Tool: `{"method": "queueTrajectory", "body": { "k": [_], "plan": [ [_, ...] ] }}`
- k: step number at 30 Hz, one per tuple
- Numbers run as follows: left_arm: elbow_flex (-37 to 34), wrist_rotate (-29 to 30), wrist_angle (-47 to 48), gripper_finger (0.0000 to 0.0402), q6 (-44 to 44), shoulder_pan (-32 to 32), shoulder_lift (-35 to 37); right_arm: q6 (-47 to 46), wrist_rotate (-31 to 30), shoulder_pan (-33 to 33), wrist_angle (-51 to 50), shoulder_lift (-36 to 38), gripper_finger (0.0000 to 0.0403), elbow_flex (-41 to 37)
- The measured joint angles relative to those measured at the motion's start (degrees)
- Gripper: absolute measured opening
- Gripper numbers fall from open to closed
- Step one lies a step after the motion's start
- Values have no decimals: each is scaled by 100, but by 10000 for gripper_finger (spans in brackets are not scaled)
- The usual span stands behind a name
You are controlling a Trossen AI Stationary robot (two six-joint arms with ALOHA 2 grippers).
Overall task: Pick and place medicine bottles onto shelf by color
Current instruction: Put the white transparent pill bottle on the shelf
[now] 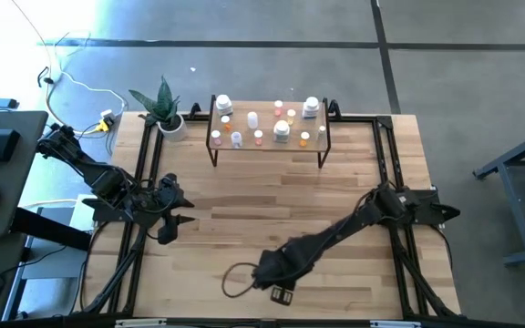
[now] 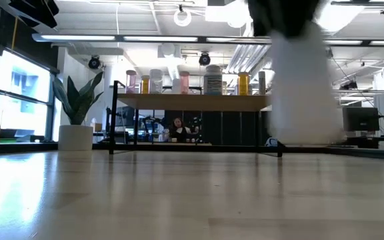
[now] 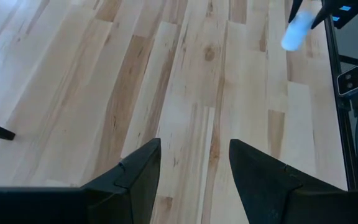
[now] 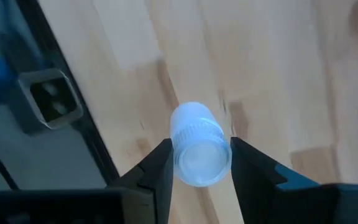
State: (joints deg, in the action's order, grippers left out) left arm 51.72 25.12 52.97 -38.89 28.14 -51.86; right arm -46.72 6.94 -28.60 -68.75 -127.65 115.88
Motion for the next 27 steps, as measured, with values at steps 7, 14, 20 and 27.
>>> {"method": "queueTrajectory", "body": {
  "k": [7, 14, 20, 27],
  "plan": [
    [0, 50, 5, 180, 4, -1, 0, 171, -255, 514, -529, 6, 118, 968],
    [0, 540, 51, 180, 83, -26, 0, 639, -390, 1196, -1139, 28, 118, 1928],
    [-2, 697, 64, 180, 537, -401, 0, 1153, -392, 1899, -1452, 266, 118, 1910],
    [-2, 1087, 84, 180, 1165, -1175, 0, 2119, -413, 2699, -1543, 338, 119, 1912]
  ]
}}
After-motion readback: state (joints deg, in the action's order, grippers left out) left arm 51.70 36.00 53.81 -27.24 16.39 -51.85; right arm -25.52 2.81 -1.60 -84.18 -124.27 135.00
